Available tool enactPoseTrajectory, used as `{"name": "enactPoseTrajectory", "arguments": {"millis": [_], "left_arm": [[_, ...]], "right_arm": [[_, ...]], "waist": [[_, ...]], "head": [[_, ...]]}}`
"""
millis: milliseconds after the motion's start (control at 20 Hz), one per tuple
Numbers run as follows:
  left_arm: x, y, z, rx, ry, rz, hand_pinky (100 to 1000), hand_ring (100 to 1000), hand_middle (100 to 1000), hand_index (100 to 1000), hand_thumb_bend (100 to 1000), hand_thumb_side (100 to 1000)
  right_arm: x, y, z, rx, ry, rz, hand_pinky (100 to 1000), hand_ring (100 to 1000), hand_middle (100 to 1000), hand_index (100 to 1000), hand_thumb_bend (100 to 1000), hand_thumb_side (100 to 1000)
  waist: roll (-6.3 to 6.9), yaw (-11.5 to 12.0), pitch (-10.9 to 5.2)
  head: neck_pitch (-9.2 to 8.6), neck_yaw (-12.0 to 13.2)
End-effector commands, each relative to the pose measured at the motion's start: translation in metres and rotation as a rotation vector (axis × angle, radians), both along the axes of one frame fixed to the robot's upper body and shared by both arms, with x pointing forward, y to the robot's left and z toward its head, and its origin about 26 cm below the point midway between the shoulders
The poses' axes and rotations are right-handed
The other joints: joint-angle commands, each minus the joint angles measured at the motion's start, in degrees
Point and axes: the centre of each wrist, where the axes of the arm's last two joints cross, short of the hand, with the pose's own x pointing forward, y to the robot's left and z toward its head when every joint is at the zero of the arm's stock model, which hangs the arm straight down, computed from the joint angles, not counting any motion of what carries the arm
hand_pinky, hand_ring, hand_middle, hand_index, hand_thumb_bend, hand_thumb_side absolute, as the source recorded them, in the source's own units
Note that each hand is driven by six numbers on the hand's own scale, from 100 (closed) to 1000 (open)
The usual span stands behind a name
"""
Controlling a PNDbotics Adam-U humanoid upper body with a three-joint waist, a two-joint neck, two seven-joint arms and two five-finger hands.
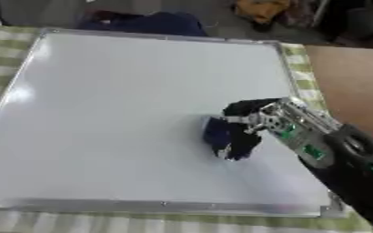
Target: Wipe the whiteboard clean with a brush.
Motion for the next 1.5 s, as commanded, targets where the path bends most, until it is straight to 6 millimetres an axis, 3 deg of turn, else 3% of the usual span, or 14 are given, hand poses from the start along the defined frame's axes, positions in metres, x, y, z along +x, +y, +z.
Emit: {"name": "enactPoseTrajectory", "arguments": {"millis": [50, 350, 750, 1000, 1500], "left_arm": [[-0.002, 0.001, 0.008, 0.011, -0.03, -0.007, 650, 793, 773, 812, 206, 1000], [-0.002, 0.001, 0.008, 0.011, -0.029, -0.008, 650, 793, 773, 812, 205, 1000], [-0.002, 0.001, 0.007, 0.01, -0.028, -0.008, 649, 794, 774, 812, 205, 1000], [-0.003, 0.001, 0.007, 0.009, -0.027, -0.009, 649, 794, 774, 812, 204, 1000], [-0.003, 0.001, 0.007, 0.009, -0.026, -0.009, 649, 795, 774, 812, 202, 1000]], "right_arm": [[0.005, -0.016, 0.0, -0.024, -0.02, -0.063, 666, 790, 731, 281, 100, 576], [0.01, -0.025, -0.002, -0.023, -0.048, -0.105, 665, 789, 714, 268, 100, 515], [0.016, -0.036, -0.003, -0.03, -0.082, -0.145, 675, 801, 746, 267, 101, 544], [0.017, -0.037, -0.002, -0.027, -0.088, -0.142, 686, 812, 776, 271, 198, 591], [0.02, -0.044, 0.0, -0.015, -0.075, -0.152, 704, 833, 810, 276, 290, 653]], "waist": [[0.44, -0.06, -0.78], [0.47, -0.11, -0.8], [0.49, -0.18, -0.81], [0.51, -0.21, -0.77], [0.53, -0.3, -0.77]], "head": [[-0.6, 0.07], [-0.75, 0.13], [-0.98, 0.19], [-1.07, 0.23], [-1.26, 0.38]]}}
